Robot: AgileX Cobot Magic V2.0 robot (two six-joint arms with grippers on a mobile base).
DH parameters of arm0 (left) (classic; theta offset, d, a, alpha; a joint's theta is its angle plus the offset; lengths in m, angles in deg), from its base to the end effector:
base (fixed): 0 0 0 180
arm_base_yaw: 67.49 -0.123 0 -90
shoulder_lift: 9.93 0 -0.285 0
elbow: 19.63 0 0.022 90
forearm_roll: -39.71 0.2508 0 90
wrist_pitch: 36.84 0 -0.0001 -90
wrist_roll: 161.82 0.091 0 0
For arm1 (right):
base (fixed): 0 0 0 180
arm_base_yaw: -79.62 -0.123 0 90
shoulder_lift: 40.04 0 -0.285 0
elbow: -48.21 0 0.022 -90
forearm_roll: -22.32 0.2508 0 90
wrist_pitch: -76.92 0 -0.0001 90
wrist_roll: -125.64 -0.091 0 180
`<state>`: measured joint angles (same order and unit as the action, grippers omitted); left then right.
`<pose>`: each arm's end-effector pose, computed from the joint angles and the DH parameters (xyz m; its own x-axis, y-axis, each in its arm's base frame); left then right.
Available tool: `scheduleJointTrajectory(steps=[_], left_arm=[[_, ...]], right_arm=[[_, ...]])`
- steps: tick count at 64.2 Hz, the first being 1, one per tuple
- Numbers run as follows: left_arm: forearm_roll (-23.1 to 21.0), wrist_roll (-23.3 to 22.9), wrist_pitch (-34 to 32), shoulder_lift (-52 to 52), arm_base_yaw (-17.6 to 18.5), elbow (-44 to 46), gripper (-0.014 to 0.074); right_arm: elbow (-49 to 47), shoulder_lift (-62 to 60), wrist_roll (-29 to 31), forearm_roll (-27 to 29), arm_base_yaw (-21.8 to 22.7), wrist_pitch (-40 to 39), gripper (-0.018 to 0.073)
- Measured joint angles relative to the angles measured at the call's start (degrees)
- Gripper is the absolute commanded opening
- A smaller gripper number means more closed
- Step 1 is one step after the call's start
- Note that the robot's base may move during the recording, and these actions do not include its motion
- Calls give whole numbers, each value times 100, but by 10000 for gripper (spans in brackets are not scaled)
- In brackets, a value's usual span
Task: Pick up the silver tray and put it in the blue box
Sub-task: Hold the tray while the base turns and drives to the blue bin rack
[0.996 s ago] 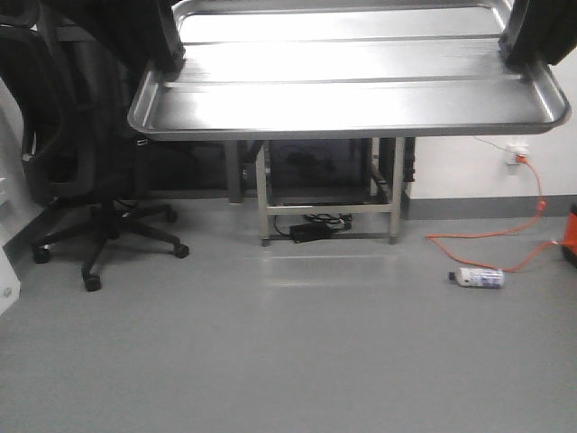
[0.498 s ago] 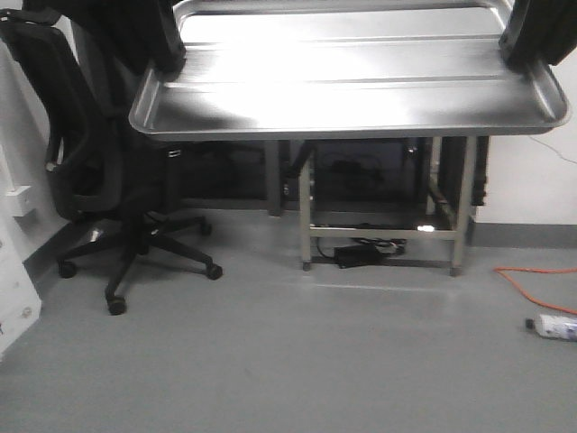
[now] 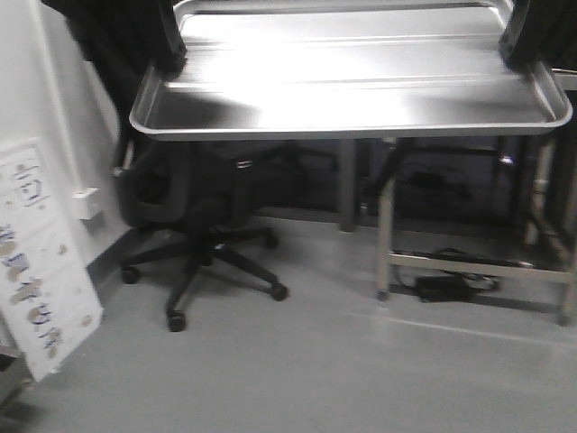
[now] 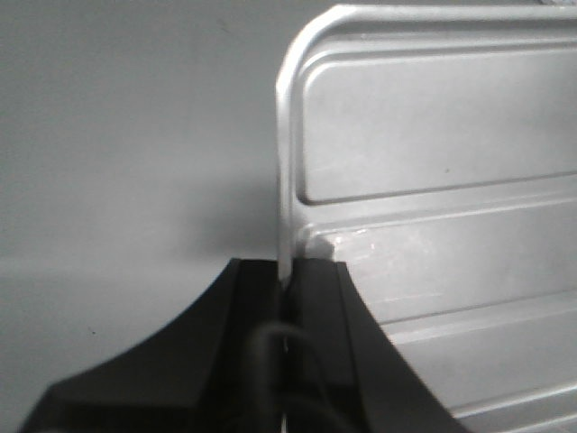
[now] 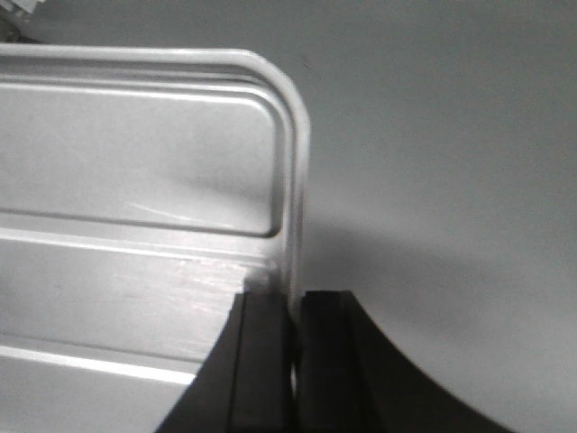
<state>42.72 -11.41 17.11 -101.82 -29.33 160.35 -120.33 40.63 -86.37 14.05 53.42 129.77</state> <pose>0.2475 -0.1896 0.3462 -0.8546 0.0786 -0.5132 0.2258 0.9464 -0.2311 0.2356 0.1043 0.3431 -0.8245 0.0968 -0.5575 -0.0055 0.9838 0.1790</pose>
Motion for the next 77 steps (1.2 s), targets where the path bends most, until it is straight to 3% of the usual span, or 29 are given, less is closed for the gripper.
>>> scheduleJointTrajectory(steps=[77], left_arm=[[0, 0, -11, 0, 0, 0, -98]], right_arm=[[0, 0, 0, 0, 0, 0, 57]])
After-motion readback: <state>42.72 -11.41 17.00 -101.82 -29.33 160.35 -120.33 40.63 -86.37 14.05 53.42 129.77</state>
